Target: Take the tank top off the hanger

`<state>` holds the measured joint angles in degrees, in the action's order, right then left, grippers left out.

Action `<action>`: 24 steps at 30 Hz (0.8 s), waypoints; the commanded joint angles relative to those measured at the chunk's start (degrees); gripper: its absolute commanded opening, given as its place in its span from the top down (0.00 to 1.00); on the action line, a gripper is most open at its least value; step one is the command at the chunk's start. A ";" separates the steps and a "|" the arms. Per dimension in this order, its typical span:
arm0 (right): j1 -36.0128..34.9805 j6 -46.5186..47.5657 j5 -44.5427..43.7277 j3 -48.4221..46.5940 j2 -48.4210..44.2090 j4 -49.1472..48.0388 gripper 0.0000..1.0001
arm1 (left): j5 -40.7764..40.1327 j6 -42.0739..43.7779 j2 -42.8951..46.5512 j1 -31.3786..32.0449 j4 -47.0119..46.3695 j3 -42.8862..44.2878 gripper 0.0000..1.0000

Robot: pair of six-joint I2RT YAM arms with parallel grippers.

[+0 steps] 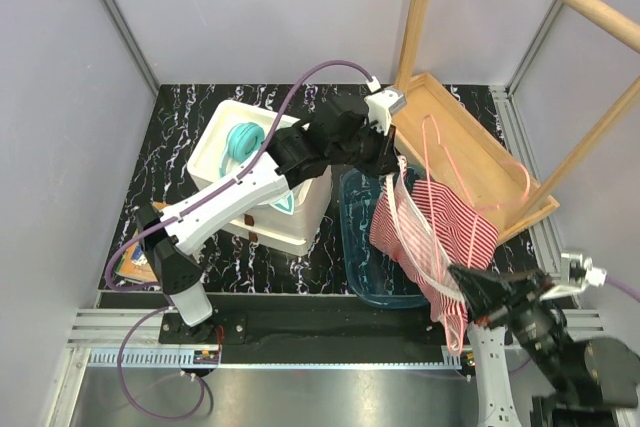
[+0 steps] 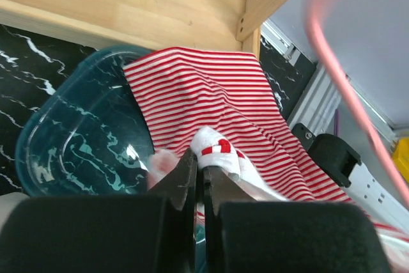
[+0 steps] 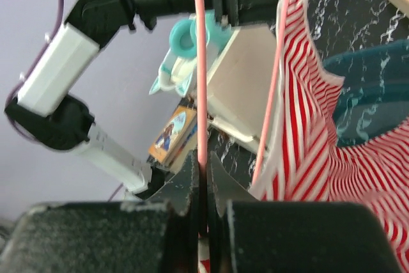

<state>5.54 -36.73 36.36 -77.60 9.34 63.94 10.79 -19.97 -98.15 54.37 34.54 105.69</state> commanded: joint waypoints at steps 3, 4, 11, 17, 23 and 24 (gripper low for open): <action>-0.44 -2.82 -5.24 8.87 7.78 -23.83 1.00 | 5.92 -0.34 4.90 0.21 -11.51 -3.38 1.00; -0.36 -2.12 -6.20 9.39 9.01 -25.52 1.00 | 6.00 -0.16 4.46 0.12 -11.52 -2.60 1.00; -0.36 0.52 -13.23 13.35 22.02 -41.58 1.00 | 10.66 -0.77 2.17 0.12 -11.52 0.57 1.00; -0.36 -2.81 -21.12 10.81 30.73 -44.60 1.00 | 11.80 -1.47 3.05 0.12 -12.22 -4.08 1.00; -0.36 -3.00 -20.05 14.40 31.79 -57.28 1.00 | 20.03 -7.88 5.33 0.30 -21.35 -14.10 1.00; -0.44 -2.73 -17.49 16.32 31.53 -62.14 1.00 | 20.93 -8.50 5.51 0.39 -22.67 -15.06 1.00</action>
<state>5.37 -39.55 15.75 -63.64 42.65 21.10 23.75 -23.73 -95.55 54.41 20.93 93.78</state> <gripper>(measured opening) 0.029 0.025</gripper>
